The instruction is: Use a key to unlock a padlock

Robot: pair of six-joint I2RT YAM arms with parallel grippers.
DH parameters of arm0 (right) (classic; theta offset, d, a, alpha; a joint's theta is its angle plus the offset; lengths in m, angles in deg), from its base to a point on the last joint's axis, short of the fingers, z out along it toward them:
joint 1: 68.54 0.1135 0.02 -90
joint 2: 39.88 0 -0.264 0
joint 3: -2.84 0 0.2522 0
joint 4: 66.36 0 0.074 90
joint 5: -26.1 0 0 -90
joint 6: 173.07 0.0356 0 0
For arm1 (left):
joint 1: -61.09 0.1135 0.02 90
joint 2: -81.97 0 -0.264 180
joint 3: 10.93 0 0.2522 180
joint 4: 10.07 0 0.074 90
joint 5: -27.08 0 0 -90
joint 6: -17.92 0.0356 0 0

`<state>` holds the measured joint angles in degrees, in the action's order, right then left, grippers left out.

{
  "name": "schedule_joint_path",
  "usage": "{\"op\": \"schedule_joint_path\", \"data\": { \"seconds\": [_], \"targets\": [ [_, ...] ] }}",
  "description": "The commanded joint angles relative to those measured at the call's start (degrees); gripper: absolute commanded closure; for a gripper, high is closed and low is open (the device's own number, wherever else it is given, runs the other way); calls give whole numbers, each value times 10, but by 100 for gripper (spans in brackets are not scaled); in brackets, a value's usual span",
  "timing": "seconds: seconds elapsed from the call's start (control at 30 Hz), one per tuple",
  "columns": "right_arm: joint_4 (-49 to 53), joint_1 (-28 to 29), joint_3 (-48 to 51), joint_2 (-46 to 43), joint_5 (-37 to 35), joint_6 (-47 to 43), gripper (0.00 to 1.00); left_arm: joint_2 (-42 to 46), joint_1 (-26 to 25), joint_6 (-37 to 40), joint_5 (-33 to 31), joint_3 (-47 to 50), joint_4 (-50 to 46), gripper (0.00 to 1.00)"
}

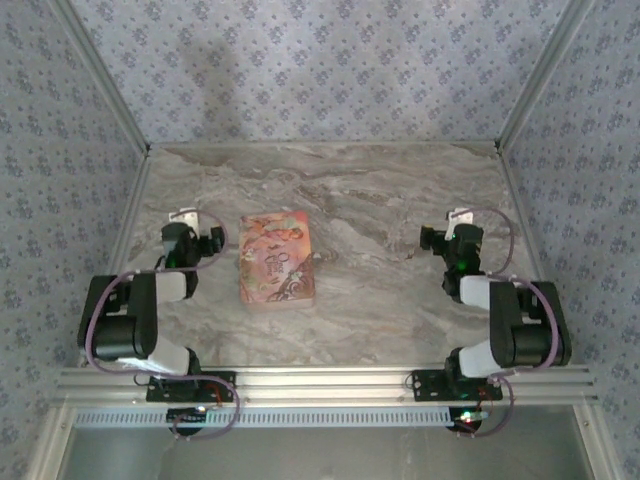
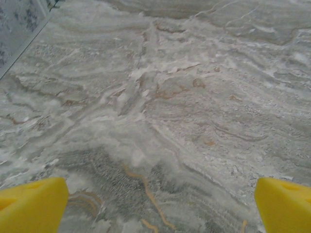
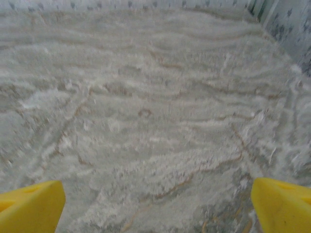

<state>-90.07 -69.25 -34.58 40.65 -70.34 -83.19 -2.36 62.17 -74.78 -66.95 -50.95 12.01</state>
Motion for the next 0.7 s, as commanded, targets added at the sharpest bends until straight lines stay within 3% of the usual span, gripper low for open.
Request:
{"op": "schedule_joint_path", "data": {
  "seconds": [0.0,0.13,0.2,0.3,0.33,0.4,0.53,0.67],
  "targets": [
    [94,4,-44,-68,-2,6,0,55,3,-34,1,-56,-130,2],
    [139,5,-54,-139,38,76,0,123,9,-62,107,-45,-161,2],
    [190,0,-69,-173,59,147,0,158,15,-144,97,-54,-203,2],
    [351,-19,-113,-217,39,309,0,173,30,-245,118,-87,-268,2],
    [349,-37,-111,-223,94,332,0,171,35,-267,137,-97,-283,2],
    [304,-69,-93,-232,192,346,3,174,36,-288,179,-108,-308,4],
    [355,-62,-93,-272,246,381,1,211,25,-342,230,-108,-394,10],
    [467,-26,-114,-299,287,348,5,319,-44,-391,212,-47,-446,12]
  ]
}}
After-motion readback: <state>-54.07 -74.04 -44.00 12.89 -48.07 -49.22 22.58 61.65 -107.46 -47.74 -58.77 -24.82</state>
